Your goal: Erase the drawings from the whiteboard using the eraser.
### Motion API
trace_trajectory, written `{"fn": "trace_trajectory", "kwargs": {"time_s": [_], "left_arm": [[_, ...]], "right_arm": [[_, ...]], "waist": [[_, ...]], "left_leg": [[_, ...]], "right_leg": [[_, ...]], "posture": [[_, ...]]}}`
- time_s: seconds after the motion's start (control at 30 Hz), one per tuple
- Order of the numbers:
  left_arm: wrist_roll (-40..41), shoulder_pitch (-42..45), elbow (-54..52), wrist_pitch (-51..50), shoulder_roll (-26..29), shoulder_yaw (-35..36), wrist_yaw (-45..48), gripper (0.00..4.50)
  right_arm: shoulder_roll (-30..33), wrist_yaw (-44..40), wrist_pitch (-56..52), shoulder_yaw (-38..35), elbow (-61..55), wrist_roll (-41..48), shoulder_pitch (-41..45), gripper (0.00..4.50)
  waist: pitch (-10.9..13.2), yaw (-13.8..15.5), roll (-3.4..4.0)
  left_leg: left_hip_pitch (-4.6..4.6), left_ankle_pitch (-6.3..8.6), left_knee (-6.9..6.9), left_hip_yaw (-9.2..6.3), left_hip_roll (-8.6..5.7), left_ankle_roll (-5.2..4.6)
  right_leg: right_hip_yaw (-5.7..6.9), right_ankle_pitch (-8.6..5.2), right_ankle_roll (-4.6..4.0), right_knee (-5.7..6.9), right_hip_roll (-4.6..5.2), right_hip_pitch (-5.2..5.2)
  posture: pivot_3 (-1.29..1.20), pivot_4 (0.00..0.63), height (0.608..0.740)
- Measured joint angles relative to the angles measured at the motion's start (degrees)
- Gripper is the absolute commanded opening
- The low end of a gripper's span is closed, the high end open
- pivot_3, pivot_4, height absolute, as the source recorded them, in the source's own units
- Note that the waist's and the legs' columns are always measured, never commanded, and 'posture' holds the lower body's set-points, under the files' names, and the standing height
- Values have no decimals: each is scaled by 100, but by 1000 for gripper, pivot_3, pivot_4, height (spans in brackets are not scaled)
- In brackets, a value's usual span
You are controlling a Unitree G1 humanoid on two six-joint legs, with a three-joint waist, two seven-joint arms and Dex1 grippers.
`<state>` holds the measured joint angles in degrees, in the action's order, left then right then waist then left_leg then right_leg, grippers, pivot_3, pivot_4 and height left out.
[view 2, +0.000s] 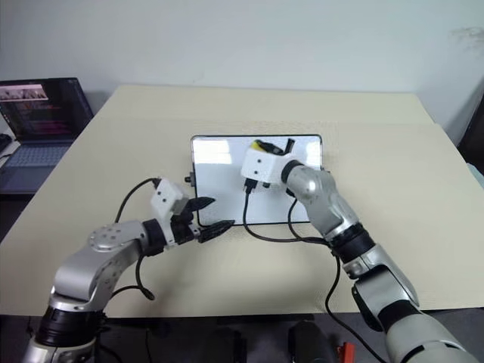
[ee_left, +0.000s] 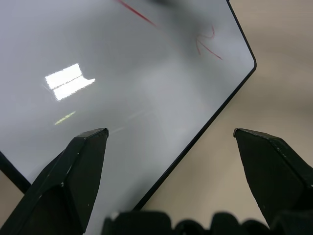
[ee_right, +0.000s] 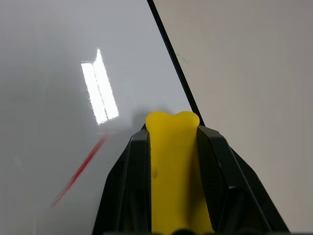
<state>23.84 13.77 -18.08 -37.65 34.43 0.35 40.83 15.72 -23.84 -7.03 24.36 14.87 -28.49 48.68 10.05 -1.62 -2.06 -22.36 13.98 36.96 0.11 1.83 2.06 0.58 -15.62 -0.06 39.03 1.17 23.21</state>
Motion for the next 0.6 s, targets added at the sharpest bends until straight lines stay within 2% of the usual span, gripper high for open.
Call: {"fn": "trace_trajectory", "kwargs": {"time_s": [0.37,0.5,0.6], "left_arm": [[-1,157,50,2,-27,-9,-2,4500],[-1,190,65,20,-45,-9,4,4500],[-2,193,73,25,-57,-16,6,4500]], "right_arm": [[587,-1003,-1,282,-670,-9,-561,986],[535,-943,0,342,-658,-69,-579,986],[251,-531,-3,291,-404,-83,-386,986]], "waist": [[-3,4,-5],[-3,-3,-5],[-3,-27,-4]], "left_leg": [[30,-1,2,0,-3,-2],[55,-1,1,-2,0,-2],[56,-1,1,0,1,-1]], "right_leg": [[1,-12,22,0,-3,-24],[3,-16,27,-1,-4,-49],[-1,-15,27,0,-4,-49]], "posture": [[0,150,740],[0,150,740],[0,150,740]]}}
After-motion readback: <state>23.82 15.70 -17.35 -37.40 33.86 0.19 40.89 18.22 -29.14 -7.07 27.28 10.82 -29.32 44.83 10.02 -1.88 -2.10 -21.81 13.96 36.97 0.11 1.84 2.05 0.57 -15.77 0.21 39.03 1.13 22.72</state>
